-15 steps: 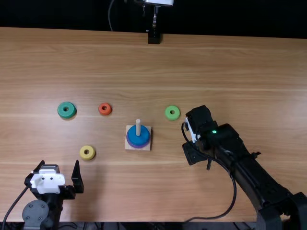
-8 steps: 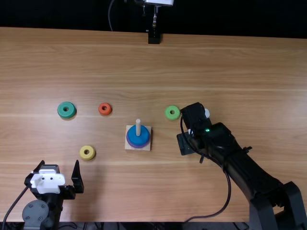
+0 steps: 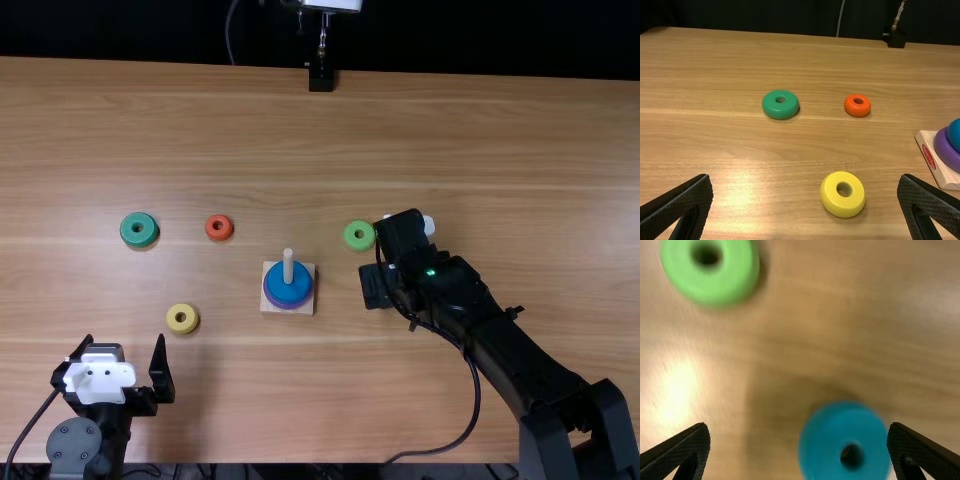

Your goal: Build the Hanoi tower: stack the rings onto the peg from bottom to top in this color order: purple, dark blue, light blue, dark green, light green, yellow, orange.

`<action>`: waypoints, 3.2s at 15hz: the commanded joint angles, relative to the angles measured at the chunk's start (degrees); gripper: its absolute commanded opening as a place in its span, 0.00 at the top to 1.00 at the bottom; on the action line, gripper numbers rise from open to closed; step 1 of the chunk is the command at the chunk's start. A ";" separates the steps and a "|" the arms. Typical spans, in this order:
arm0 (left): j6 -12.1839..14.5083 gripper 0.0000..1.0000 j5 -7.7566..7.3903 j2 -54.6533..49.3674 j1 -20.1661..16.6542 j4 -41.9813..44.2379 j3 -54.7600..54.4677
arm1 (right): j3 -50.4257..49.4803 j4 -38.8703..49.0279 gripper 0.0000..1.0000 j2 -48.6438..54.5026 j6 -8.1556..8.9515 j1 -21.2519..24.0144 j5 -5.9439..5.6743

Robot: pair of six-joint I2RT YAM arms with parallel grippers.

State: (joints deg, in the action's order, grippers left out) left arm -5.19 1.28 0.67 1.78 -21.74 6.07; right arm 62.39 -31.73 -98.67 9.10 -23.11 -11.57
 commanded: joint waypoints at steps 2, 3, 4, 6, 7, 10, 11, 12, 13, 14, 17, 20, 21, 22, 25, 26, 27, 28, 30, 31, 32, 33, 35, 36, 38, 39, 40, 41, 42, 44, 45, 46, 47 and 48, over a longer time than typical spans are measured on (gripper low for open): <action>0.34 0.00 0.09 -0.67 -0.29 -4.74 -6.07 | -0.52 0.97 0.00 1.99 10.62 1.23 -0.87; 0.34 0.00 0.09 -0.67 -0.29 -4.74 -6.07 | -1.22 0.97 0.00 3.31 11.04 1.49 -0.98; 0.34 0.00 0.09 -0.67 -0.29 -4.74 -6.07 | -1.57 0.87 0.00 3.49 11.04 1.49 -1.08; 0.34 0.00 0.09 -0.67 -0.29 -4.74 -6.07 | -2.19 0.87 0.00 3.49 10.83 1.67 -0.98; 0.34 0.00 0.09 -0.67 -0.29 -4.74 -6.07 | -2.27 0.97 0.00 3.40 10.83 2.20 -0.98; 0.34 0.00 0.09 -0.67 -0.20 -4.74 -6.07 | -2.27 0.97 0.00 3.31 10.83 5.10 0.82; 0.34 0.00 0.09 -0.67 -0.29 -4.74 -6.07 | -2.27 0.97 0.00 3.31 10.72 6.41 3.56; 0.34 0.00 0.09 -0.67 -0.29 -4.74 -6.07 | -2.36 0.97 0.00 3.31 10.41 7.47 7.25; 0.34 0.00 0.09 -0.67 -0.29 -4.74 -6.07 | -2.45 0.87 0.00 3.22 9.78 7.91 9.04; 0.34 0.00 0.09 -0.67 -0.29 -4.74 -6.07 | -3.42 0.97 0.00 3.14 8.09 7.91 9.25; 0.34 0.00 0.09 -0.67 -0.29 -4.74 -6.07 | -5.17 0.97 0.00 2.78 3.03 7.91 9.04; 0.34 0.00 0.09 -0.67 -0.29 -4.74 -6.07 | -4.73 1.08 0.00 0.06 3.03 8.00 8.83; 0.34 0.00 0.09 -0.67 -0.29 -4.74 -6.07 | -4.56 1.18 0.00 -0.99 3.03 8.00 8.73; 0.34 0.00 0.09 -0.67 -0.29 -4.74 -6.07 | -4.38 1.18 0.00 -1.43 3.03 8.00 8.62; 0.34 0.00 0.09 -0.67 -0.29 -4.74 -6.07 | -4.29 1.18 0.00 -3.10 3.03 8.44 8.62; 0.34 0.00 0.09 -0.67 -0.29 -4.74 -6.07 | -4.21 1.18 0.00 -3.63 3.13 8.52 8.62; 0.34 0.00 0.09 -0.67 -0.29 -4.74 -6.07 | -3.59 1.18 0.00 -3.72 3.03 8.44 8.62; 0.34 0.00 0.09 -0.67 -0.20 -4.74 -6.07 | -3.50 1.18 0.00 -3.90 3.03 8.52 8.62; 0.34 0.00 0.09 -0.67 -0.29 -4.74 -6.07 | -3.42 1.29 0.00 -3.90 3.03 8.52 8.62; 0.34 0.00 0.09 -0.67 -0.29 -4.74 -6.07 | -3.24 1.29 0.00 -3.98 3.03 8.52 8.62; 0.34 0.00 0.09 -0.67 -0.29 -4.74 -6.07 | -2.36 1.60 0.00 -3.98 3.13 8.44 8.62; 0.34 0.00 0.09 -0.67 -0.29 -4.74 -6.07 | -2.27 1.60 0.00 -4.25 3.13 8.52 8.62; 0.34 0.00 0.09 -0.67 -0.29 -4.74 -6.07 | -1.39 1.60 0.00 -4.69 3.13 8.44 8.62; 0.34 0.00 0.09 -0.67 -0.29 -4.74 -6.07 | -1.04 1.60 0.00 -4.69 3.13 8.44 8.73; 0.34 0.00 0.09 -0.67 -0.29 -4.74 -6.07 | -0.87 1.60 0.00 -4.69 3.13 8.44 8.62; 0.34 0.00 0.09 -0.67 -0.20 -4.74 -6.07 | -0.96 1.60 0.20 -4.77 3.13 8.44 8.62; 0.34 0.00 0.09 -0.67 -0.29 -4.74 -6.07 | -0.96 1.60 0.47 -4.69 3.03 8.44 8.62; 0.34 0.00 0.09 -0.67 -0.20 -4.74 -6.07 | -1.13 1.50 0.70 -4.69 3.03 8.44 8.73; 0.34 0.00 0.09 -0.67 -0.29 -4.74 -6.07 | -1.48 1.50 0.85 -4.69 2.92 8.44 8.73; 0.34 0.00 0.09 -0.67 -0.20 -4.74 -6.07 | -1.66 1.39 1.00 -4.69 2.81 8.44 8.73; 0.34 0.00 0.09 -0.67 -0.29 -4.74 -6.07 | -1.75 1.29 1.00 -4.69 2.81 8.35 8.62; 0.34 0.00 0.09 -0.67 -0.29 -4.74 -6.07 | -1.48 1.29 1.00 -4.69 2.81 8.35 8.73; 0.34 0.00 0.09 -0.67 -0.29 -4.74 -6.07 | -1.13 1.18 1.00 -4.60 2.81 8.26 8.62; 0.34 0.00 0.09 -0.67 -0.29 -4.74 -6.07 | -0.43 0.97 1.00 -4.42 2.50 8.00 8.73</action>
State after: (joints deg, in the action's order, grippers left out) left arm -5.19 1.26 0.69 1.78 -21.76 6.07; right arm 60.42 -31.05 -102.43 11.79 -15.22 -2.74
